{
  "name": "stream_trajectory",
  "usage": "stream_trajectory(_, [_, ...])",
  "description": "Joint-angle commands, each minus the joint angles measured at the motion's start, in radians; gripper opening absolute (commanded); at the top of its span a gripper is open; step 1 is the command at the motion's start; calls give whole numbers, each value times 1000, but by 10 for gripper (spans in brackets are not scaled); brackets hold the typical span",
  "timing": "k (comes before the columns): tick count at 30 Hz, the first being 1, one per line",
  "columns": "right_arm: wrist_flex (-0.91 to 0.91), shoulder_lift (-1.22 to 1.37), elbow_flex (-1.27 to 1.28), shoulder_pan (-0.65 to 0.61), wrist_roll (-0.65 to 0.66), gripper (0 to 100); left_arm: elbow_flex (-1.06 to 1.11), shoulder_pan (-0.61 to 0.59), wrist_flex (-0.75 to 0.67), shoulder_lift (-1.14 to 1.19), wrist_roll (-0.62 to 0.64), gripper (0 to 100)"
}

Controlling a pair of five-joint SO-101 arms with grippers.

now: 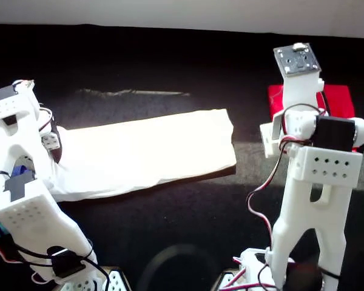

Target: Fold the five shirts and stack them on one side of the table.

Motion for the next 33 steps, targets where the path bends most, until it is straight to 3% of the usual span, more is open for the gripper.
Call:
stream_trajectory(1, [-122, -171, 300, 35, 44, 8, -94, 50, 87, -12, -9, 9])
stream_trajectory(9, [-731, -490, 1181, 185, 66, 8, -234, 286, 218, -27, 38, 9])
stream_trajectory(13, [-897, -550, 1446, 225, 143, 8, -208, 453, 218, -91, 41, 9])
stream_trajectory(19, [-1124, -593, 1644, 314, 140, 7, -182, 723, 216, -199, 94, 9])
stream_trajectory(23, [-1135, -619, 1664, 323, 140, 7, -180, 862, 167, -197, 95, 9])
stream_trajectory(30, [-1135, -636, 1670, 312, 135, 7, -182, 990, 55, -191, 97, 9])
stream_trajectory(33, [-1138, -636, 1669, 315, 75, 7, -182, 1026, -9, -189, 97, 9])
